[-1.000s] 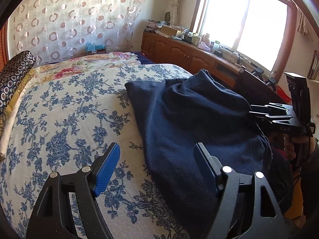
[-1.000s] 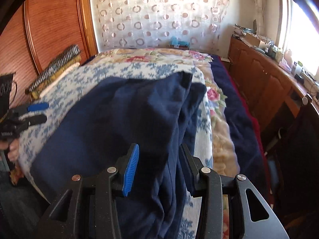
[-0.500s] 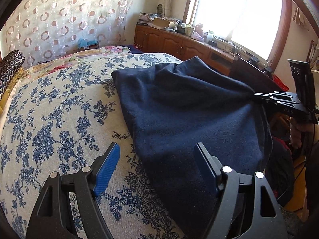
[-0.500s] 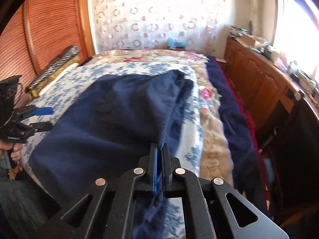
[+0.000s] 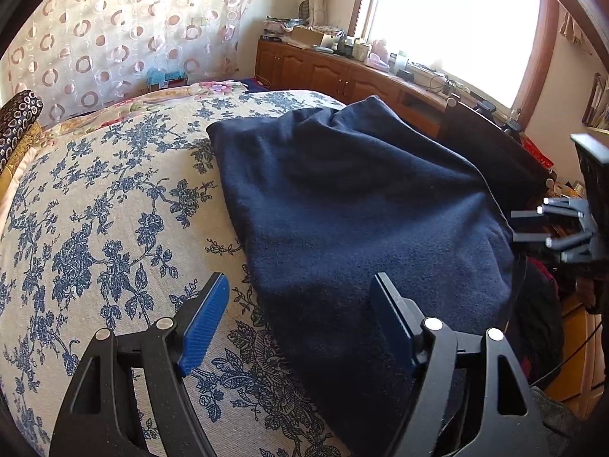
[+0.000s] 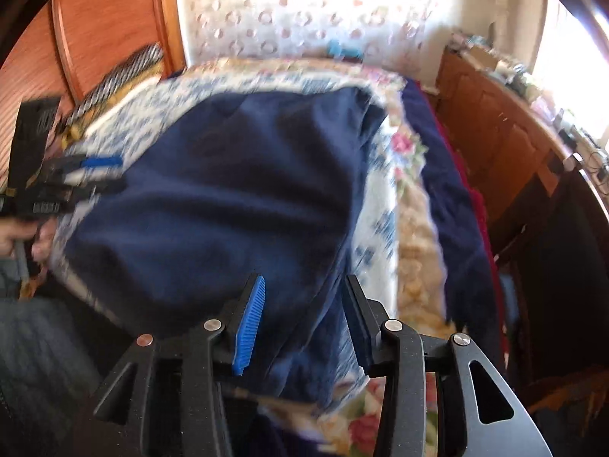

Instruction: Fold small clothes

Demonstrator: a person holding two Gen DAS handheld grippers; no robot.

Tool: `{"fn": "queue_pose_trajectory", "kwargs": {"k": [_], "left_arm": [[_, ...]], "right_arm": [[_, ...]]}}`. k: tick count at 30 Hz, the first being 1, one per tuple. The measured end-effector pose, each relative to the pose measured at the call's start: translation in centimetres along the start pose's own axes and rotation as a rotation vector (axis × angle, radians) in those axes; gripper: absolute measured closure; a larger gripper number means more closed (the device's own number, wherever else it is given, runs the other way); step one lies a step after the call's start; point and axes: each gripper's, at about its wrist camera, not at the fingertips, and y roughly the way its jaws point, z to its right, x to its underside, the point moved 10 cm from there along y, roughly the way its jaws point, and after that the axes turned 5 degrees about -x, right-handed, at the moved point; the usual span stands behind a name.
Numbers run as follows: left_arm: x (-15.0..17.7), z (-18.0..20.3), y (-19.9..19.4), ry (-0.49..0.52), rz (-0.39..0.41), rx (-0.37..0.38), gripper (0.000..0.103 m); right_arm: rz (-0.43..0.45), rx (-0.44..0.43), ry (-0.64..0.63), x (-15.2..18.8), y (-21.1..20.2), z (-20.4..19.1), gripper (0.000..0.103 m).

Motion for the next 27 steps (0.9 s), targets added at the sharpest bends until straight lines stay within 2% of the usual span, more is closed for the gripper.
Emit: {"fn": "queue_pose_trajectory", "kwargs": {"k": [5,6,7,8,10,14,18,24,27], "left_arm": [[0.0,0.0,0.1,0.0,-0.004,0.001,0.026],[0.0,0.0,0.1,0.0,-0.005,0.001,0.026],[0.0,0.0,0.2,0.001,-0.005,0.001,0.026],[0.0,-0.1,0.1,0.0,-0.005,0.0,0.026],[0.0,-0.1,0.2,-0.001,-0.003,-0.002,0.026],[0.0,0.0,0.0,0.001,0.001,0.002,0.026],[0.2,0.3,0.1,0.01,-0.006,0.008,0.026],[0.2,0.6,-0.5,0.021,0.001,0.007,0.026],[0.2,0.7,-0.5,0.026,0.002,0.006,0.026]], "right_arm": [[-0.068,-0.034,-0.032,1.1,0.7,-0.8,0.06],[-0.081,-0.036,-0.049,1.1,1.0,-0.7,0.064],[-0.095,-0.038,-0.071,1.2,1.3,-0.7,0.087],[-0.11,-0.04,-0.091,1.3,1.4,-0.6,0.098],[-0.131,-0.018,-0.149,1.5,1.3,-0.4,0.1],[-0.162,-0.001,-0.158,1.8,0.2,1.5,0.101],[-0.145,-0.05,-0.095,1.0,-0.4,2.4,0.101],[-0.033,-0.063,-0.05,0.2,-1.8,2.7,0.1],[0.011,-0.058,-0.032,0.1,-2.1,2.1,0.09]]}}
